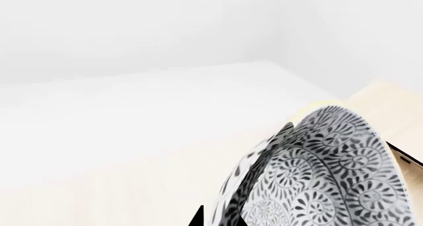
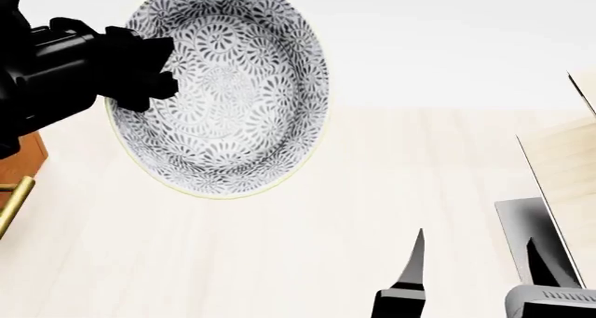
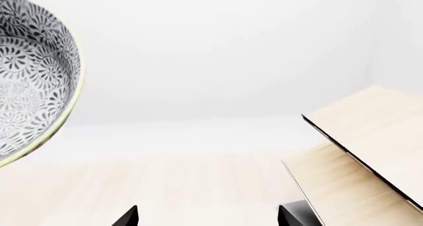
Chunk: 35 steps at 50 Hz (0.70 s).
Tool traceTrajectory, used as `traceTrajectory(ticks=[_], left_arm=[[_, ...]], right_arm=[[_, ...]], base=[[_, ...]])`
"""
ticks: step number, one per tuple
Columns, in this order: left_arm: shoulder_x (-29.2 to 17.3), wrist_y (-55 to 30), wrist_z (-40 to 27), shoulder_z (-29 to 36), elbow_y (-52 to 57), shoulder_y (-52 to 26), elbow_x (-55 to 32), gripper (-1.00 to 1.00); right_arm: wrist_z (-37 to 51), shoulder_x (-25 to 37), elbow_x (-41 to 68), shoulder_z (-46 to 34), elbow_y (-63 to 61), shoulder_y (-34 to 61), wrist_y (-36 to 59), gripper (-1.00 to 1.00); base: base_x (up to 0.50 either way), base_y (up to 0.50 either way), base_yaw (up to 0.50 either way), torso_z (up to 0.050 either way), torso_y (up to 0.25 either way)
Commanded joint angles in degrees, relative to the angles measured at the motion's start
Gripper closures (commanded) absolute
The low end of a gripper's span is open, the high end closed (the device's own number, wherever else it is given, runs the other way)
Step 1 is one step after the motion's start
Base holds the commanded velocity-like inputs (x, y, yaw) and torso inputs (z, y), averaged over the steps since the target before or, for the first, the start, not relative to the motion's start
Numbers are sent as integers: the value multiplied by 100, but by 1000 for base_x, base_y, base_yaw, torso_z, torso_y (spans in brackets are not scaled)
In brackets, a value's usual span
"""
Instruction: Close the top drawer of the cabinet and put the bowl on top of it.
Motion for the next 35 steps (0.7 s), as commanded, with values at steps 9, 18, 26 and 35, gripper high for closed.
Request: traceTrajectory(ticks=[9,18,26,35], left_arm=[[-151,64,-380,-229,-317,-588,26,100],[-192,168,-633,-377,-666,-895,141,100],[-213,303,-789,-541,-1050,-1289,233,100],[-318,539,-1082,-719,-1190,-1525,399,100]], right_arm=[[341,294,516,306,-278,5,31,-100],[384,392,620,410,-313,-72,-46,-100],[347,463,600,503,-337,-225,-159,-100],[264,468,525,499,-310,-308,-270,-100]], base=[[0,0,0,0,1],[0,0,0,0,0],[0,0,0,0,0],[0,0,0,0,1]])
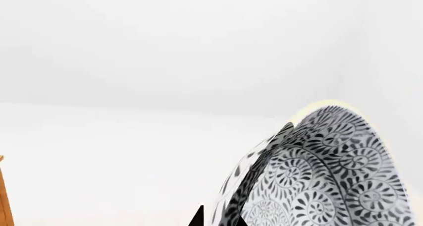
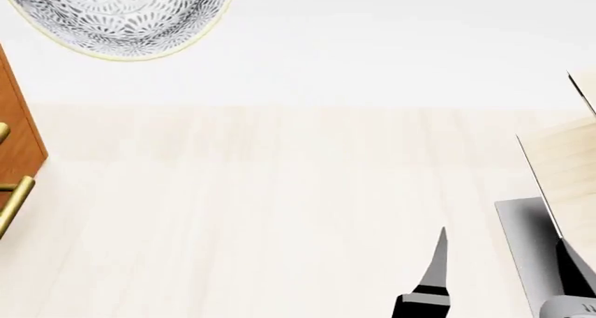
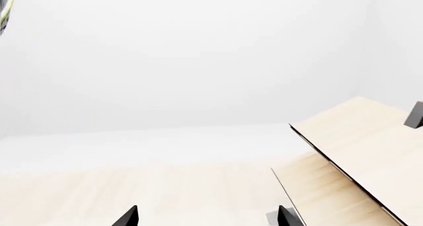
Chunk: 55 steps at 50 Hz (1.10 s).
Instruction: Close the top drawer of the cabinet and put the bowl on top of it.
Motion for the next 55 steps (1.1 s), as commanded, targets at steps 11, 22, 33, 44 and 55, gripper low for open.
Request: traceTrajectory(ticks=[11,22,33,44,55], left_arm=[[-317,409,-1054,-652,-105,-487,121,100],[-580,587,-1084,-728,-78,-615,300,100],[-715,714,-1112,-735,-154,-609,458,100],[-810,972,-1117,-643,-572,-805,848,100],[-763,1164,-1101,-523,-1292,-1451,1220,100]], right_arm=[[20,106,50,17,29,-32,-131,-100],[-74,48,-126,-136,131,-12,-182,-100],[-25,47,-147,-222,114,12,-182,-100],[18,116,-112,-245,95,27,-187,-100],[86,177,-19,-279,131,140,-168,-100]], base=[[0,0,0,0,0],[0,0,0,0,1],[0,0,0,0,0],[0,0,0,0,1],[0,0,0,0,0]])
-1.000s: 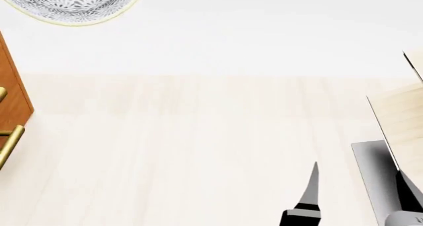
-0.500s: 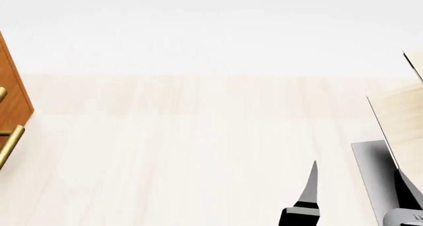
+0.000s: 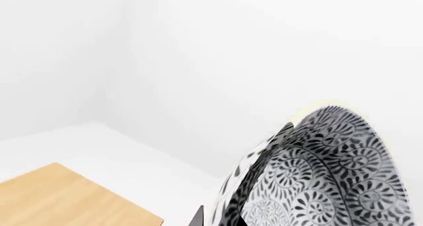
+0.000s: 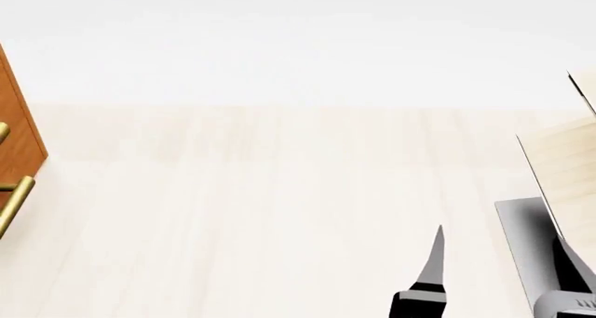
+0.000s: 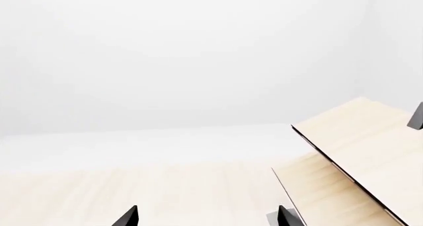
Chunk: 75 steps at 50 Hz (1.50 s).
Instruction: Close the top drawer of the cabinet and put the bowl on top of it.
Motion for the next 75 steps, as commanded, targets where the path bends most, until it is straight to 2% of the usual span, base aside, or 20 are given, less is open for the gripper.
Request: traceTrajectory(ticks=[1,14,41,47,57,75], left_arm=[[-17,220,-169,25,-502,-453,285,100],[2,343,-234,-2,-913,-643,414,100],[-95,329,-841,-479,-1507,-862,280,100],[-103,220,-983,-690,-1604,-864,87,100],[-84,99,-1336,-1415,-1892,-804,-537,100],[-251,224,-1403,-1305,-1699,-707,-338,100]], right_arm=[[-30,22,-48,-40,41,-10,-53,-100],[-67,51,-113,-57,67,-95,-119,-100],[-207,38,-399,-199,87,-292,-288,-100],[-110,79,-282,-229,19,-212,-231,-100],[-39,168,-165,-186,-14,-190,-242,-100],[-134,115,-396,-377,93,-194,-305,-100]], base=[[0,0,0,0,0],[0,0,0,0,1],[0,0,0,0,0],[0,0,0,3,0],[0,0,0,0,1],[0,0,0,0,0]])
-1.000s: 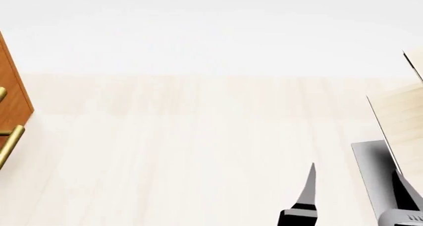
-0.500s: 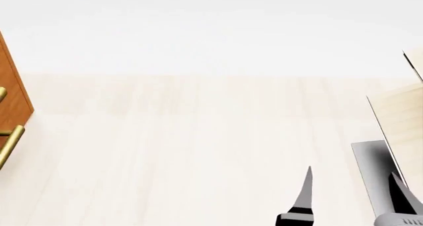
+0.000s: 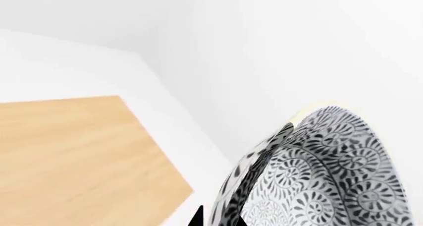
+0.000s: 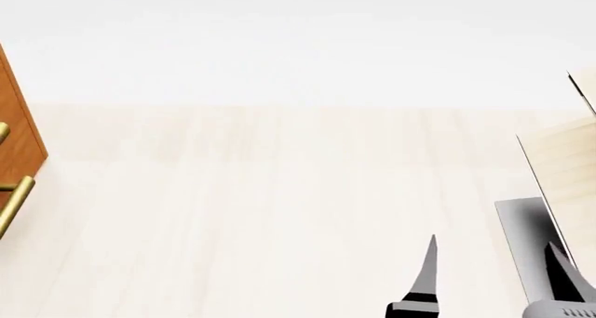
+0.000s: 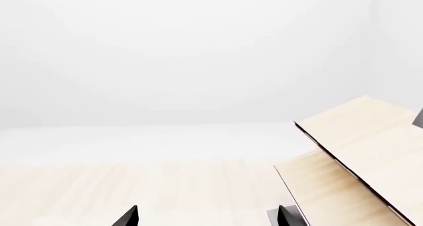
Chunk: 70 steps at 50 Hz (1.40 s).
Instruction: Close the top drawer of the cabinet and put the bowl on top of it.
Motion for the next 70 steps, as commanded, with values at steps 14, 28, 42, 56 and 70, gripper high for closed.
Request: traceTrajectory(ticks=[14,28,42,56,70], left_arm=[[-278,227,-70,8,134,246,129,100],[-478,318,-98,-163,209,539,79,100],[-514,397,-92,-230,351,1015,56,100],[-694,438,-142,-419,485,1387,-33,100],[-870,477,-189,-753,535,1752,-238,100]], right_arm=[[12,-46,-97,-272,107,191,43,-100],[-56,-86,-161,-372,223,257,0,-100],[-85,-66,-243,-393,212,143,-76,-100],[8,-31,-162,-460,156,244,-14,-100],[11,-44,-204,-551,197,302,-15,-100]], base=[[0,0,0,0,1],[0,0,0,0,1],[0,0,0,0,0],[0,0,0,0,1],[0,0,0,0,0]])
